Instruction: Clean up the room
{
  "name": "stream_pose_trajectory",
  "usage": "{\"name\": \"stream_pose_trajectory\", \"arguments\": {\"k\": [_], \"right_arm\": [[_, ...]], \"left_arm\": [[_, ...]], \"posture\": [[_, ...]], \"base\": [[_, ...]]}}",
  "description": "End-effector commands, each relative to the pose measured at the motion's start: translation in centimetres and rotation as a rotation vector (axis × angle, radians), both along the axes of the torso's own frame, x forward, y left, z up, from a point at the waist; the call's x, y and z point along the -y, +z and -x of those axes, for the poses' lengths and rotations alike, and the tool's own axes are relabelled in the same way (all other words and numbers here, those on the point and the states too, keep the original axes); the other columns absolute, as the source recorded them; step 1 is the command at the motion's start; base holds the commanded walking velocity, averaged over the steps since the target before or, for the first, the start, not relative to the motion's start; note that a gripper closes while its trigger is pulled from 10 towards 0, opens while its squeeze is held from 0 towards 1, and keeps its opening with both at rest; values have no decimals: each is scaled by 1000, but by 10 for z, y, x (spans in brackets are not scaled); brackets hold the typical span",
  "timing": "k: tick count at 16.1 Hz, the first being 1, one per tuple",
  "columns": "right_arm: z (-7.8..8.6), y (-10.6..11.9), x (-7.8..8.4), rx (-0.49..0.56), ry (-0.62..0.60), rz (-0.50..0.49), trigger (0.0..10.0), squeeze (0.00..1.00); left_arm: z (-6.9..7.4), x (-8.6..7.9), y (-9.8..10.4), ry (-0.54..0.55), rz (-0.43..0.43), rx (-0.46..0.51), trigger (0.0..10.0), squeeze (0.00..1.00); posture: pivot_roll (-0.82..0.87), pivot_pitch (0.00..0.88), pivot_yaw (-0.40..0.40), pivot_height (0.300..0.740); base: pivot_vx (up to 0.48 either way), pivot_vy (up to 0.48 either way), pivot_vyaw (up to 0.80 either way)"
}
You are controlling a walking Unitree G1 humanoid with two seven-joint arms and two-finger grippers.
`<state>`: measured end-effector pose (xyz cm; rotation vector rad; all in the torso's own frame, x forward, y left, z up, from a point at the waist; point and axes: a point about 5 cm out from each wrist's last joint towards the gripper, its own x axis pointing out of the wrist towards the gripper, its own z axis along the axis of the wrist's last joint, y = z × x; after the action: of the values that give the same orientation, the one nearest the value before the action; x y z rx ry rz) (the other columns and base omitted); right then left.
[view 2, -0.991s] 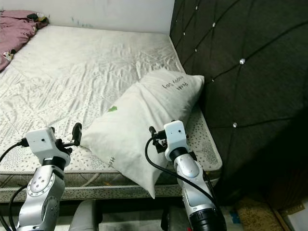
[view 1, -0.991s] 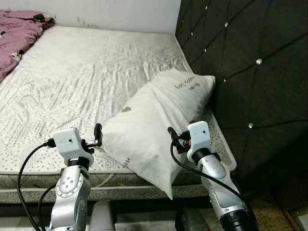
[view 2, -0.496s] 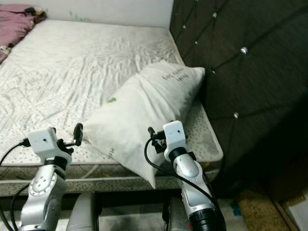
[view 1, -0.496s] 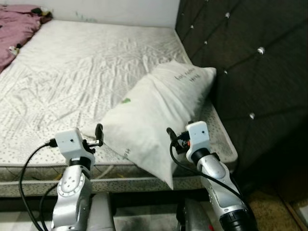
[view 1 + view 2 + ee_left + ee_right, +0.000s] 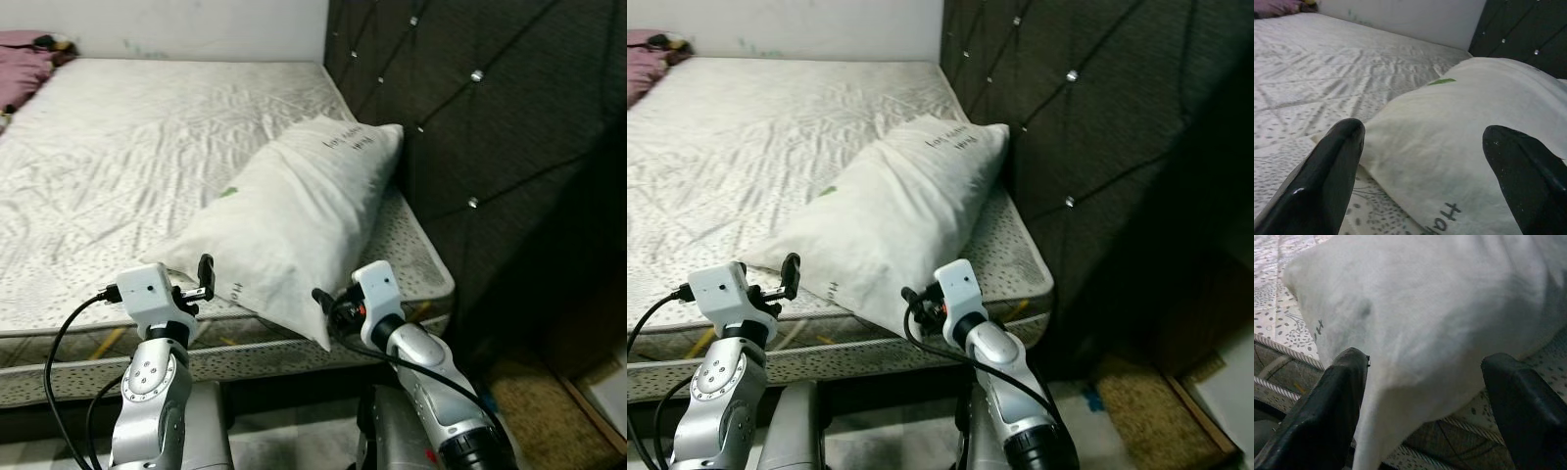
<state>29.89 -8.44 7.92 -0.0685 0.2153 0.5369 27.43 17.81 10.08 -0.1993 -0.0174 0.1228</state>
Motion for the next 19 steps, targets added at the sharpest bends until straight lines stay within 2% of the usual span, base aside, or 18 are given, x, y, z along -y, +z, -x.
{"name": "stream_pose_trajectory", "arguments": {"k": [1, 4, 11, 14, 19], "right_arm": [[-4, 3, 1, -10, -6, -6, 10000, 0], [-5, 5, 1, -11, -18, -21, 10000, 0], [-1, 1, 1, -10, -2, 6, 10000, 0], [-1, -1, 1, -15, 5, 18, 10000, 0], [2, -6, 3, -33, 23, 56, 10000, 0]], "left_arm": [[-3, 4, 3, -17, 8, 3, 10000, 0], [-1, 6, 7, -61, 12, 38, 10000, 0], [-2, 8, 6, -68, 17, 31, 10000, 0], [-4, 10, 3, -59, 44, 16, 10000, 0], [-4, 9, 1, -44, 30, 0, 10000, 0]], "posture": [[24, 73, -64, 546], [24, 74, -64, 546], [19, 74, -63, 546], [20, 73, -63, 546], [18, 73, -61, 546]], "base": [[0, 0, 0], [96, 0, 0], [447, 0, 0], [0, 0, 0], [0, 0, 0]]}}
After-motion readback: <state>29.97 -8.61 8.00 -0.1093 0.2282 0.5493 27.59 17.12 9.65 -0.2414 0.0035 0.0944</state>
